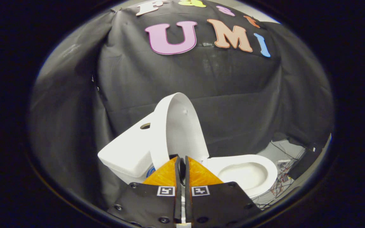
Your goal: Open the toilet lid.
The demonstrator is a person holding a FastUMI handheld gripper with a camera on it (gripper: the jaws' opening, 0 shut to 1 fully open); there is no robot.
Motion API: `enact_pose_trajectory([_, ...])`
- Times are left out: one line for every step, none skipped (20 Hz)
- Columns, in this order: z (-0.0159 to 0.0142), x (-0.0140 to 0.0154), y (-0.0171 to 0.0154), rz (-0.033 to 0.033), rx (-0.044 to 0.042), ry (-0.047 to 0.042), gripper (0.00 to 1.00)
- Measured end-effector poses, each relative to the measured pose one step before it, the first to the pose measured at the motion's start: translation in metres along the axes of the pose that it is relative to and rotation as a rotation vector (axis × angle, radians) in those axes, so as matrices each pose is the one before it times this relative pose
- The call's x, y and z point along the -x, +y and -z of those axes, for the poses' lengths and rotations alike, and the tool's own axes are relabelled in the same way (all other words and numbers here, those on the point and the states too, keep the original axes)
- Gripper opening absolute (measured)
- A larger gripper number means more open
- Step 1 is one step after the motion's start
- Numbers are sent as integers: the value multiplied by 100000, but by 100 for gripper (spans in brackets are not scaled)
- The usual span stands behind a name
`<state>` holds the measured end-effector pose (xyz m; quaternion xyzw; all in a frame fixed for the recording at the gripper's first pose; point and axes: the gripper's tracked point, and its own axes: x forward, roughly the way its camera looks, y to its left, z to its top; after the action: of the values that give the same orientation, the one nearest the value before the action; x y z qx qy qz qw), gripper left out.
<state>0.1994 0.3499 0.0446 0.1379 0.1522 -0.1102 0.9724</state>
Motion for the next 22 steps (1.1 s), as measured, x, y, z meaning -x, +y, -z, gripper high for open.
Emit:
enact_pose_trajectory([-79, -42, 170, 238, -44, -591, 5])
enact_pose_trajectory([143, 1, 212, 365, 426, -289, 5])
enact_pose_trajectory([68, 46, 66, 321, 650, -370, 5])
enact_pose_trajectory([44, 24, 332, -1624, 636, -329, 5])
enact_pose_trajectory([39, 277, 171, -246, -733, -733, 5])
enact_pose_trajectory([87, -357, 59, -145, -831, -176, 11])
enact_pose_trajectory([-83, 371, -181, 388, 94, -556, 12])
enact_pose_trajectory([-24, 111, -206, -455, -313, -1128, 24])
enact_pose_trajectory([71, -133, 561, -3028, -1698, -320, 36])
enact_pose_trajectory([228, -120, 627, -2873, -1953, 734, 48])
enact_pose_trajectory([581, 173, 600, -2330, -253, 2786, 60])
enact_pose_trajectory([372, 219, -39, 148, 1436, 1378, 72])
enact_pose_trajectory([-124, 679, -268, -19, 2986, -7, 84])
enact_pose_trajectory([-44, 553, -187, -448, 2537, -172, 84])
enact_pose_trajectory([248, 307, 13, -1088, 1823, 717, 84])
enact_pose_trajectory([731, 240, 122, -1905, 1405, 1514, 89])
enact_pose_trajectory([219, 371, 342, -2682, 347, 630, 94])
enact_pose_trajectory([261, 347, 106, -2004, -191, 230, 99])
enact_pose_trajectory([389, 83, -120, -1110, -544, 758, 99])
enact_pose_trajectory([237, 136, -164, -474, -252, 416, 99])
enact_pose_trajectory([348, 194, -458, 665, -271, 567, 99])
enact_pose_trajectory([221, 204, -453, 594, -279, 427, 99])
